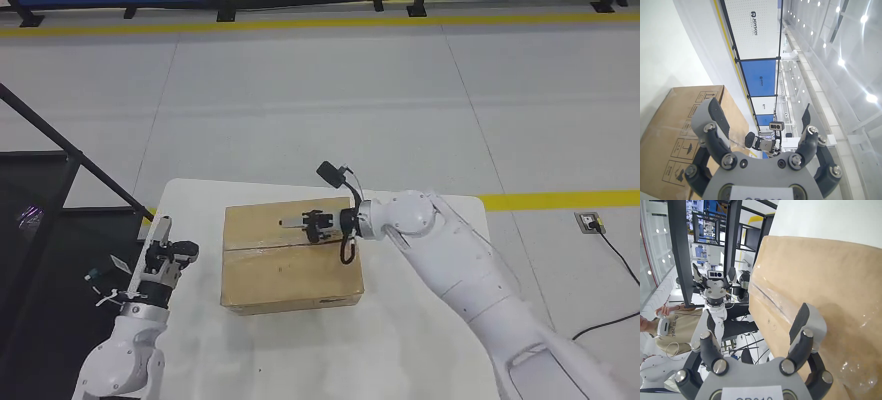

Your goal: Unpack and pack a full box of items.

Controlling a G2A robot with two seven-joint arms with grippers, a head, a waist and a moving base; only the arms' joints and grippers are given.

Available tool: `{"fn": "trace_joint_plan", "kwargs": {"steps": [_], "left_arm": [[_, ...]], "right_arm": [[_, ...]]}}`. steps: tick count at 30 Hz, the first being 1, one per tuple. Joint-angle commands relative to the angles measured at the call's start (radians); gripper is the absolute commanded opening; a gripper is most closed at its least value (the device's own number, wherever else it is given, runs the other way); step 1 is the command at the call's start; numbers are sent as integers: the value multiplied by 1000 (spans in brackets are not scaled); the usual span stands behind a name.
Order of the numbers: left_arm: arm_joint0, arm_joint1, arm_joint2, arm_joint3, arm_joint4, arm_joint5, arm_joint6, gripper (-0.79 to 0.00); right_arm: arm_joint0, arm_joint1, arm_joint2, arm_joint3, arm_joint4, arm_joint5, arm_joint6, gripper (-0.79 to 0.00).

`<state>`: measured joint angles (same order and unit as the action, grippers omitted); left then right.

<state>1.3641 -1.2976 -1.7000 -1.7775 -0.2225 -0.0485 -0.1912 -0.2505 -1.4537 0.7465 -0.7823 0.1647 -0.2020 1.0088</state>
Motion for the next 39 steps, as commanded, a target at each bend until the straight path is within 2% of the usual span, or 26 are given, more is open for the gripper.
{"fn": "trace_joint_plan", "kwargs": {"steps": [1,10,19,31,39], "left_arm": [[1,0,4,1,4,0,3,0],[-10,-1,25,29,33,7,43,0],[-26,-3,52,80,79,4,82,0],[-33,-2,67,123,108,-1,79,0],[-35,-3,77,142,104,-9,80,0]], "right_arm": [[-1,-1,0,6,-4,-4,12,0],[-12,11,24,6,-31,27,45,0],[-45,36,79,-17,-62,49,13,0],[-136,80,165,-140,-77,25,20,0],[-142,80,169,-160,-68,13,20,0]]}}
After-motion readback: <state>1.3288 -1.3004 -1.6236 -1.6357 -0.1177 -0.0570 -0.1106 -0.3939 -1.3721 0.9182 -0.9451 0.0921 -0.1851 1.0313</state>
